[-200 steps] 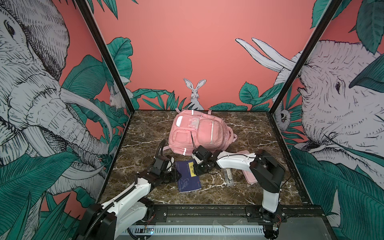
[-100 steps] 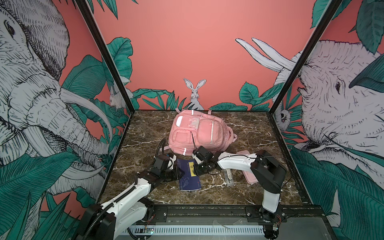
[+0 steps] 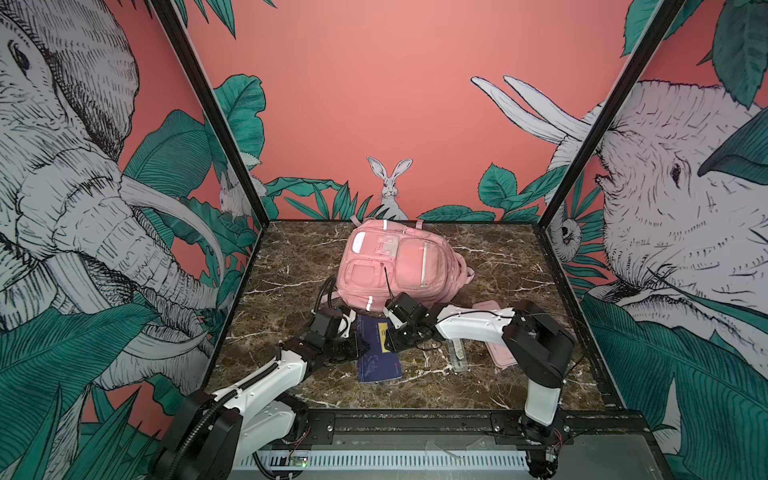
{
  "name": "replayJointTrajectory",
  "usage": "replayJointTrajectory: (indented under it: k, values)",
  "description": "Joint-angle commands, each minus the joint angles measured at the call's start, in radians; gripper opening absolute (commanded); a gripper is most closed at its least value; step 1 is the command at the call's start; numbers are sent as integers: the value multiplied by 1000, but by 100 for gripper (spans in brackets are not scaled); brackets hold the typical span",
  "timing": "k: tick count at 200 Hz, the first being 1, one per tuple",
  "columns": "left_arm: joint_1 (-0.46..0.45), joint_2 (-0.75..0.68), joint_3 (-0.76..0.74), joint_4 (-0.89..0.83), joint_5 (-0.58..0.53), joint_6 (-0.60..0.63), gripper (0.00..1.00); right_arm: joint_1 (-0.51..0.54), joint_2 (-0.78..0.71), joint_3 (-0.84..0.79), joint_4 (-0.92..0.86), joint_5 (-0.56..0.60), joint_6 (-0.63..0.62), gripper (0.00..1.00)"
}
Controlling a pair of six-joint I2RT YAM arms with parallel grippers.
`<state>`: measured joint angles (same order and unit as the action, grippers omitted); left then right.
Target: Pack the student bag
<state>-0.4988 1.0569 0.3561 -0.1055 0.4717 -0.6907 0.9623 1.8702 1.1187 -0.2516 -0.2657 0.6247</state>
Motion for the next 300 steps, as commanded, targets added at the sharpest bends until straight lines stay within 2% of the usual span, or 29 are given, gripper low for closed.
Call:
replayJointTrajectory:
  k: [1, 33, 73, 95, 112, 135, 174, 207, 240, 300]
  values:
    - [-8, 0, 38, 61, 43, 3, 0, 9, 8, -47, -44, 27, -3, 40]
    - [-6, -21, 95, 6, 42, 52, 0, -46, -113, -101, -38, 38, -8, 46]
    - [2, -9, 190, -5, 110, 103, 0, -174, -352, -191, -7, 0, -26, 53]
    - [3, 19, 239, 29, 182, 105, 0, -273, -460, -250, 56, -92, -3, 54]
    - [5, 45, 265, 83, 231, 89, 0, -354, -533, -317, 172, -196, 50, 56]
    - [5, 89, 301, 159, 285, 57, 0, -414, -592, -382, 329, -290, 113, 62]
    - [6, 189, 304, 423, 363, -96, 0, -435, -607, -427, 493, -377, 173, 67]
    - [5, 241, 310, 549, 397, -160, 0, -441, -594, -473, 547, -376, 191, 72]
    - [6, 279, 313, 610, 427, -192, 0, -448, -559, -525, 656, -381, 230, 76]
    - [6, 302, 310, 635, 431, -203, 0, -448, -447, -551, 914, -484, 354, 75]
